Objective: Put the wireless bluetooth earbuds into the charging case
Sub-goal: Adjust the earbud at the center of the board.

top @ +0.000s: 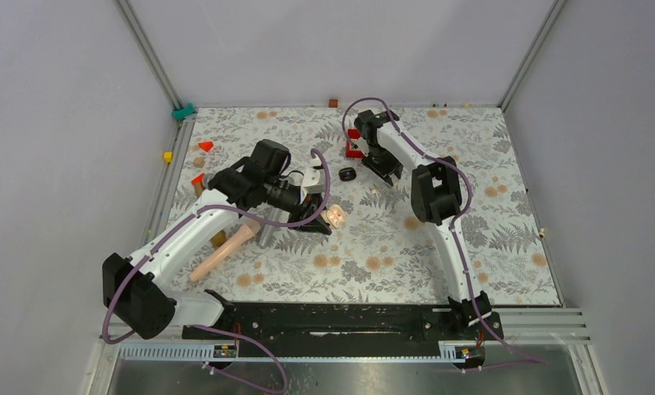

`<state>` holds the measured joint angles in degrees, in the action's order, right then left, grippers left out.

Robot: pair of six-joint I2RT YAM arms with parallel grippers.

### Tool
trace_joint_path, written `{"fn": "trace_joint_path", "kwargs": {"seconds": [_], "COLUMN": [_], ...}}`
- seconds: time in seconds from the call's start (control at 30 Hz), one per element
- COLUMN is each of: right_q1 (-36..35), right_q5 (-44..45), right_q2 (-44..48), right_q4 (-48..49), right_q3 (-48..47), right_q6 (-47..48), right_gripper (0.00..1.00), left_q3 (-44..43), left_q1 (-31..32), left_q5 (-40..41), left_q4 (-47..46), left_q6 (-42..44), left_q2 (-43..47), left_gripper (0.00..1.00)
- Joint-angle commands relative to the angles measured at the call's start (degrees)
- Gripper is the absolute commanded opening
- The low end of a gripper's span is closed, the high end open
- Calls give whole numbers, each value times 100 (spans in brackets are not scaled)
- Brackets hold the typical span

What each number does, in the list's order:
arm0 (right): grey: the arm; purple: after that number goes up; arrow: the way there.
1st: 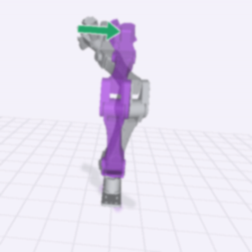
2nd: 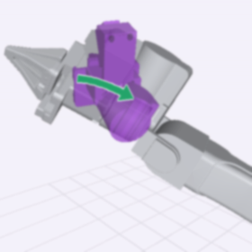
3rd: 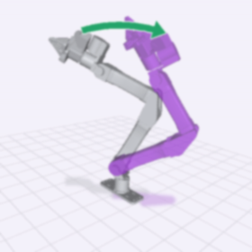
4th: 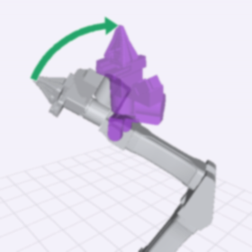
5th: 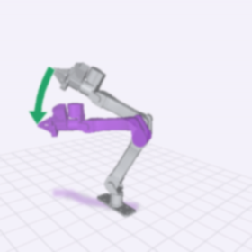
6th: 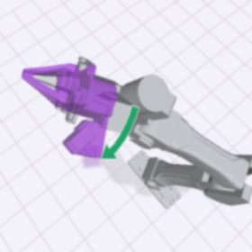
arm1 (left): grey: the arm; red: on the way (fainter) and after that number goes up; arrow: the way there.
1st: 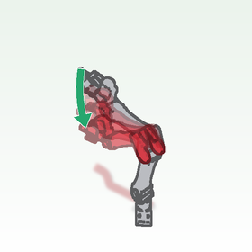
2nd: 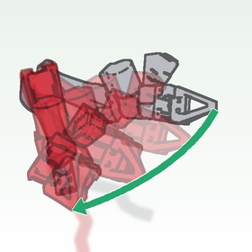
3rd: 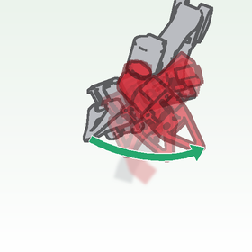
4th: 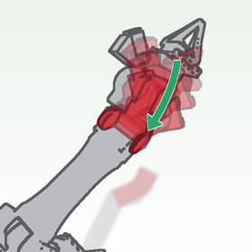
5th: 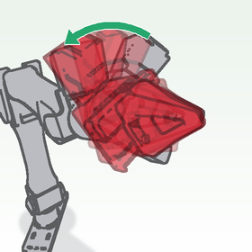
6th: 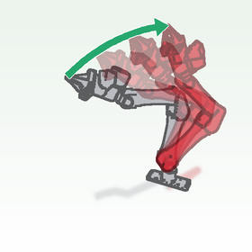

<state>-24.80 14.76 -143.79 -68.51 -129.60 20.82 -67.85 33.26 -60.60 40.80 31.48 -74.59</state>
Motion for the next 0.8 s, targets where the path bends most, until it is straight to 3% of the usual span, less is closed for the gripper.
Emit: {"fn": "trace_joint_path", "kwargs": {"seconds": [0.0,0.33,0.5,0.77], "right_q1": [-17,-61,-92,-124], "right_q5": [264,369,348,341], "right_q2": [-156,-281,-299,-267], "right_q4": [-236,-359,-403,-492], "right_q3": [-310,-487,-501,-456], "right_q6": [-139,-149,-144,-183], "right_gripper": [42,40,34,34], "left_q3": [1,4,15,12], "left_q1": [-22,-21,-23,-25], "left_q5": [-60,-58,-49,-45], "left_q4": [-162,-159,-156,-157], "left_q6": [128,128,133,150], "left_q2": [175,216,258,269], "left_gripper": [0,0,0,0]}}
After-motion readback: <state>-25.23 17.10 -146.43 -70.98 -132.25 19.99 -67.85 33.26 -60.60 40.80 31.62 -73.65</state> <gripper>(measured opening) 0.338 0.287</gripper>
